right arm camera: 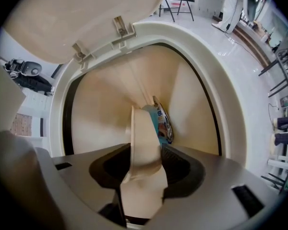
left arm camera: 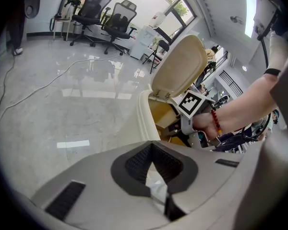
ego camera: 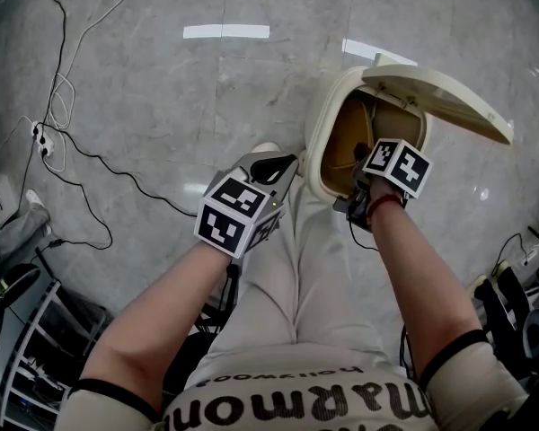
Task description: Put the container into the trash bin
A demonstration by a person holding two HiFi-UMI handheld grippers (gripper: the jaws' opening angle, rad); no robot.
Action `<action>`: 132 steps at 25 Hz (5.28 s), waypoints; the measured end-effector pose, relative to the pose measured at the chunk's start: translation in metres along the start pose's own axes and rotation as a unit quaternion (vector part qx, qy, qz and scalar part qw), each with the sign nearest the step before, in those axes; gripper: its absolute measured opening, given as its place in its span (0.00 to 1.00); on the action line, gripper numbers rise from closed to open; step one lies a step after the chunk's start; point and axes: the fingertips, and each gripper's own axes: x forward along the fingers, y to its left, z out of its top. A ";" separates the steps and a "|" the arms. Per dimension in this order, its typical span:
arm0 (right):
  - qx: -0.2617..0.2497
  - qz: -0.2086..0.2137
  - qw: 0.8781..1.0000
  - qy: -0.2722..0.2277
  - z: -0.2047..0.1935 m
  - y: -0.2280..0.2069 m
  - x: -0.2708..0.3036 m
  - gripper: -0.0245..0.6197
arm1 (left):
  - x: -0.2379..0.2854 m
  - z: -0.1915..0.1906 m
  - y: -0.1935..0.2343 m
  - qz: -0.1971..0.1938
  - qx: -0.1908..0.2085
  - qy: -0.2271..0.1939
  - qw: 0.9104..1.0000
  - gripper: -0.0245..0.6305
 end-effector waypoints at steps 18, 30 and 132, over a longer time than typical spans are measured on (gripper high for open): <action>-0.038 0.021 0.999 -0.028 -0.005 0.010 -0.071 0.40 | -0.044 0.006 -0.044 0.021 -0.002 -0.008 1.000 0.02; -0.071 0.109 0.986 -0.106 0.006 0.041 -0.217 0.40 | -0.123 0.089 -0.136 0.027 0.059 -0.108 0.992 0.03; -0.329 0.289 0.708 -0.555 -0.072 0.324 -0.666 0.04 | -0.600 0.210 -0.185 0.034 0.218 -0.453 0.864 0.03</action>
